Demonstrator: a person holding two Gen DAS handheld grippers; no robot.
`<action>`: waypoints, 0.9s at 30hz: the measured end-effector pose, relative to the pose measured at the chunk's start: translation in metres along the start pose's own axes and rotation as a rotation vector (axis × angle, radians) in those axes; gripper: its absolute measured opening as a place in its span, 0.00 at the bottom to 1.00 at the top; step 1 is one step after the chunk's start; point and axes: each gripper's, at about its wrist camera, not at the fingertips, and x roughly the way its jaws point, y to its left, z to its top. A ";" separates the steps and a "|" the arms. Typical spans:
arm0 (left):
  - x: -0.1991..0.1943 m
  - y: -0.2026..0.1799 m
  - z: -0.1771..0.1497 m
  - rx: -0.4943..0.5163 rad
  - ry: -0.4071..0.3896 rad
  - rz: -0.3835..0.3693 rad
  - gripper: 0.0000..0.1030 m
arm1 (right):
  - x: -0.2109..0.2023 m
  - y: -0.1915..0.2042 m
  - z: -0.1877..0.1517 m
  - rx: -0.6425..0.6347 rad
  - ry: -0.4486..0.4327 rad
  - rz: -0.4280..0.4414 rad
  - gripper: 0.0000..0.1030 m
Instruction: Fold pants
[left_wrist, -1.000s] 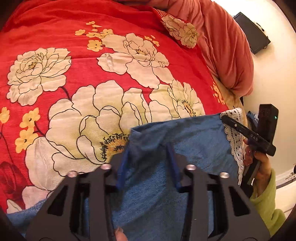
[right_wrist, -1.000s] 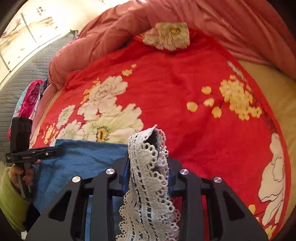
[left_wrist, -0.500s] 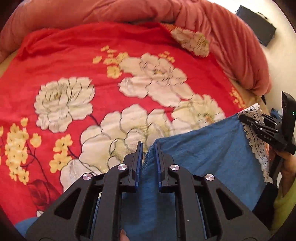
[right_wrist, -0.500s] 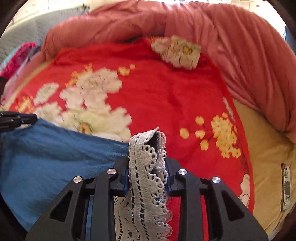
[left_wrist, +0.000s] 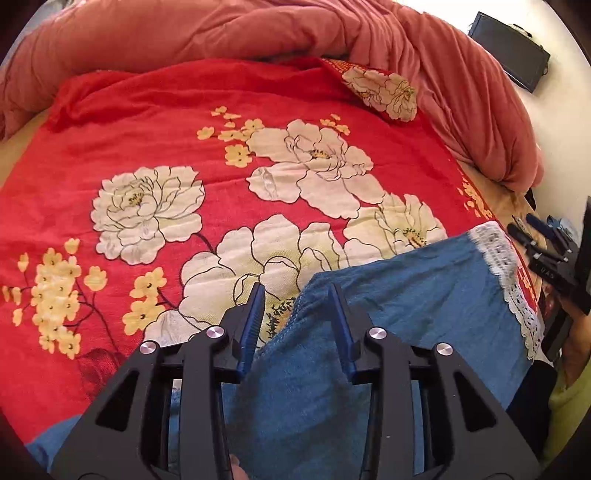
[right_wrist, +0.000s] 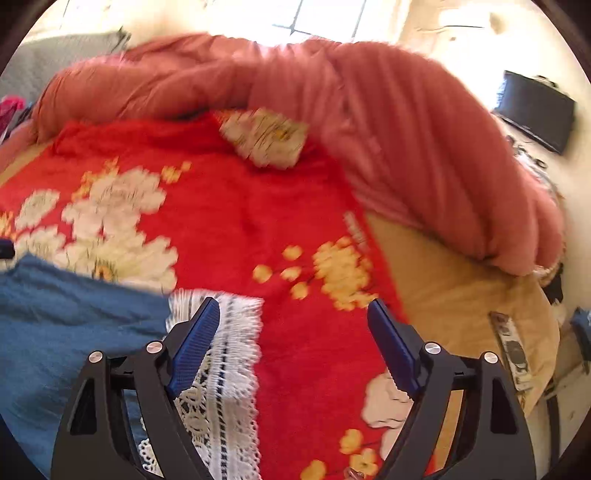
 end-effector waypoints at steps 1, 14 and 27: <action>-0.005 -0.003 -0.001 0.015 -0.012 0.009 0.35 | -0.013 -0.006 0.001 0.045 -0.029 0.012 0.79; -0.054 -0.046 -0.025 0.091 -0.079 -0.042 0.57 | -0.087 0.043 -0.032 0.022 0.030 0.346 0.79; -0.045 -0.078 -0.091 0.147 0.003 0.017 0.67 | -0.056 0.063 -0.093 -0.096 0.277 0.306 0.78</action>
